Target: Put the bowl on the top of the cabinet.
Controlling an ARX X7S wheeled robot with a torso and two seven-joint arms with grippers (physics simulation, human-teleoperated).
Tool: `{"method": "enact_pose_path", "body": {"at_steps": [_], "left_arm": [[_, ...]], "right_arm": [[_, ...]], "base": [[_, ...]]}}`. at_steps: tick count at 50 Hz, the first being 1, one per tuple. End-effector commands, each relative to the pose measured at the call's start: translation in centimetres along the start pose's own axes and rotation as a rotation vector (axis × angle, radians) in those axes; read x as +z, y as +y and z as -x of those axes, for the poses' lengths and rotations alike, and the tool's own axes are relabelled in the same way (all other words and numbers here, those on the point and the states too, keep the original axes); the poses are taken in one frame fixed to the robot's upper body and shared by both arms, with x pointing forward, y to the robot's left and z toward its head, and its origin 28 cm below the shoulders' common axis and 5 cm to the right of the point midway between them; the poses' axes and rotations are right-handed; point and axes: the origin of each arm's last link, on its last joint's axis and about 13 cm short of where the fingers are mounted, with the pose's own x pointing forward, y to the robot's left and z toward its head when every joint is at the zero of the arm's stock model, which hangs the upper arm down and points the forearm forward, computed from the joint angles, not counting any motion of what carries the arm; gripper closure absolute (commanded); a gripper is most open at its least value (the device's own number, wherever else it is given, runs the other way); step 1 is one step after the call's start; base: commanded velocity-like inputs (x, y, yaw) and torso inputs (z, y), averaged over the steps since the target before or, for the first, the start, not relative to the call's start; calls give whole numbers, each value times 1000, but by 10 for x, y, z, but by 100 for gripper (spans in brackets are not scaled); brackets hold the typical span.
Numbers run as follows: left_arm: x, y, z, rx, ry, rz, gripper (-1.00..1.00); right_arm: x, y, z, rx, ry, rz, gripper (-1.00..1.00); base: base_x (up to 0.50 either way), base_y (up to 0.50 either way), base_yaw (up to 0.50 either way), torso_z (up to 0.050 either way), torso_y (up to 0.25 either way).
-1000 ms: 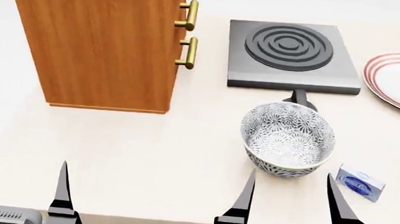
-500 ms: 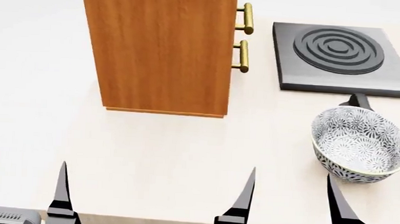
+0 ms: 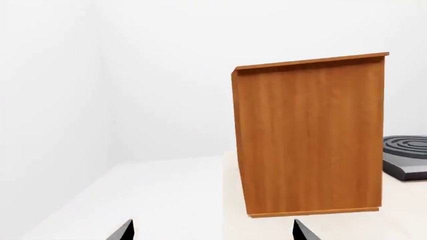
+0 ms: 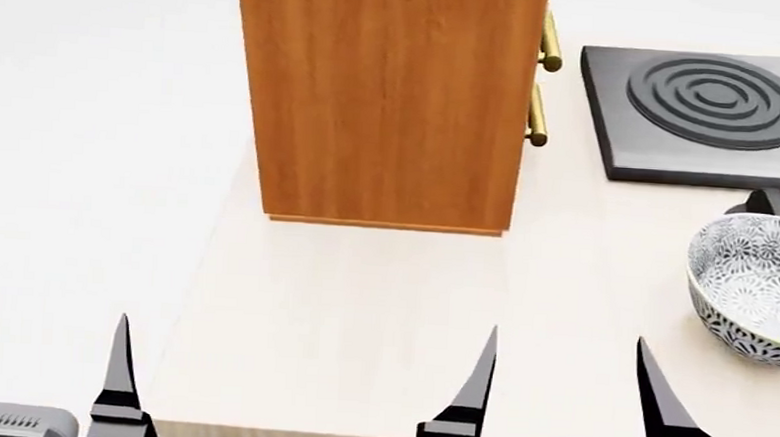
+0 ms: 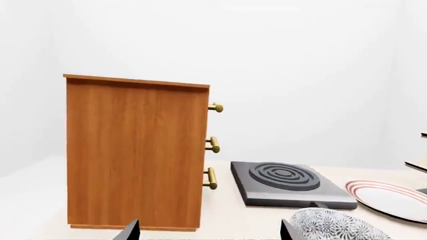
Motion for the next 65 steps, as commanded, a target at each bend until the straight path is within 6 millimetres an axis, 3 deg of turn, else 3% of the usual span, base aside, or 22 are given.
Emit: {"method": "enact_pose_path", "body": {"at_steps": [1,16,31,49,65], "left_arm": [[1,0,0,0,-4,2,-100],[1,0,0,1,-3,3,-100],[0,0,1,1,-3,2,-100],[0,0,1,2,-4,2,-100],[1,0,1,1,-5,0,-100]], "right_arm": [[0,0,1,1,7,15,-100],[-1,0,1,3,8,17,-100],[0,0,2,-1,3,14,-100],[-2,0,1,-7,9,23,-100],[-1,1,3,20,-7,37,-100]], "base": [[500,4,0,0,0],[472,3,0,0,0],[16,0,0,0,0],[374,88,0,0,0],[57,0,0,0,1]]}}
